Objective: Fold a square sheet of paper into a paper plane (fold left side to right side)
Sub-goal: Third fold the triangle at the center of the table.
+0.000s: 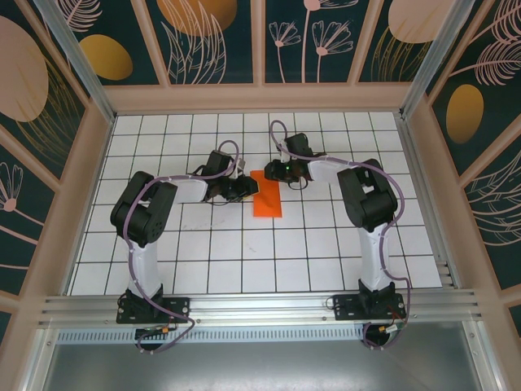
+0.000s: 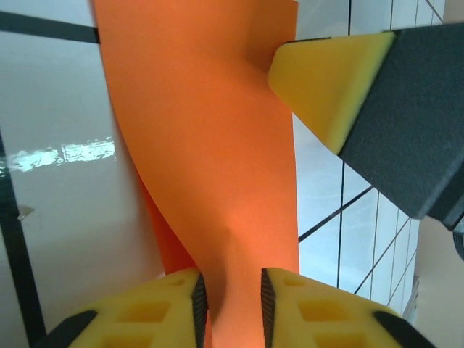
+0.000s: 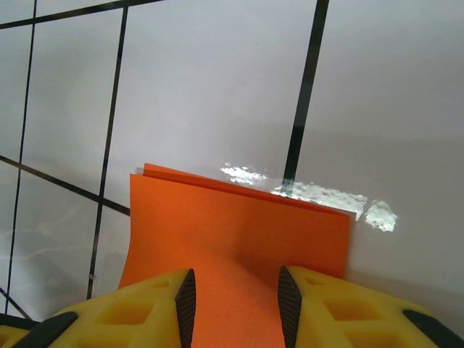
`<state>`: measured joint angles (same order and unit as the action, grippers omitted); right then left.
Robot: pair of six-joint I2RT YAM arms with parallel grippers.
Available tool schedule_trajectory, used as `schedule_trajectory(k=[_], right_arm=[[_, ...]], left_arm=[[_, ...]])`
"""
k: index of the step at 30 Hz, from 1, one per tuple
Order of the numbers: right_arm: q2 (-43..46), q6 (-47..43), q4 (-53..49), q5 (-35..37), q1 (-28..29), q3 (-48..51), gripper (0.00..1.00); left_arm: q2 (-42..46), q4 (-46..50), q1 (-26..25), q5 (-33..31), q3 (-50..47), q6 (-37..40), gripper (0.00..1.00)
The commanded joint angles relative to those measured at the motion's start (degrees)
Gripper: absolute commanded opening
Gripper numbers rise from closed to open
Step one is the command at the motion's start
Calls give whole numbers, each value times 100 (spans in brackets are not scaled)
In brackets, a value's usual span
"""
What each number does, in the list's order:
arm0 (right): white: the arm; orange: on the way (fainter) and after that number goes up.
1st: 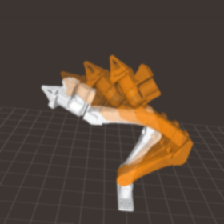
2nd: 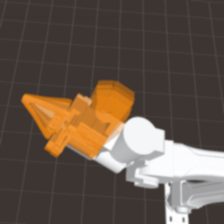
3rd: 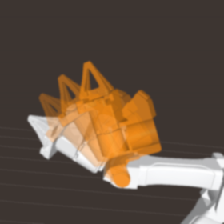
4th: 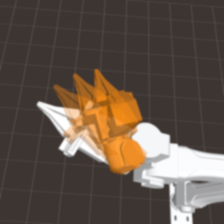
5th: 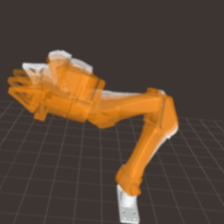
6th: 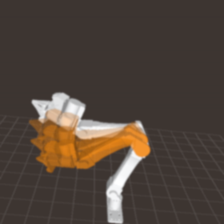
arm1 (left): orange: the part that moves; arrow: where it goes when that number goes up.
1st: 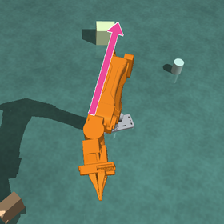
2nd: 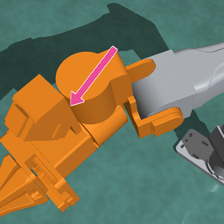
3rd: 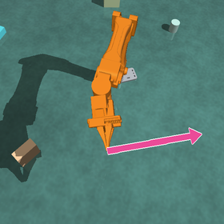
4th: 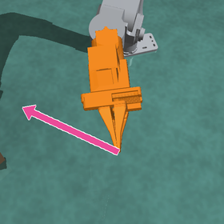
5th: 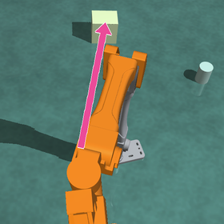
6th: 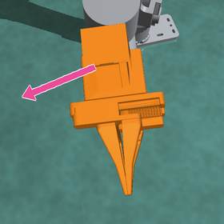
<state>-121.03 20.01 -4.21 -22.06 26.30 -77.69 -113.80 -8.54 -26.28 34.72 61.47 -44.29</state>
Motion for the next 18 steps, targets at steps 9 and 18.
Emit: schedule_trajectory(k=[9, 18], right_arm=[[1897, -452, 915, 323, -163, 1498, 64], [4156, -1407, 1851, 1232, 740, 3858, 67]], left_arm=[[217, -17, -100, -131, -187, -104, 13], [374, -184, -123, -81, -297, -345, 9]])
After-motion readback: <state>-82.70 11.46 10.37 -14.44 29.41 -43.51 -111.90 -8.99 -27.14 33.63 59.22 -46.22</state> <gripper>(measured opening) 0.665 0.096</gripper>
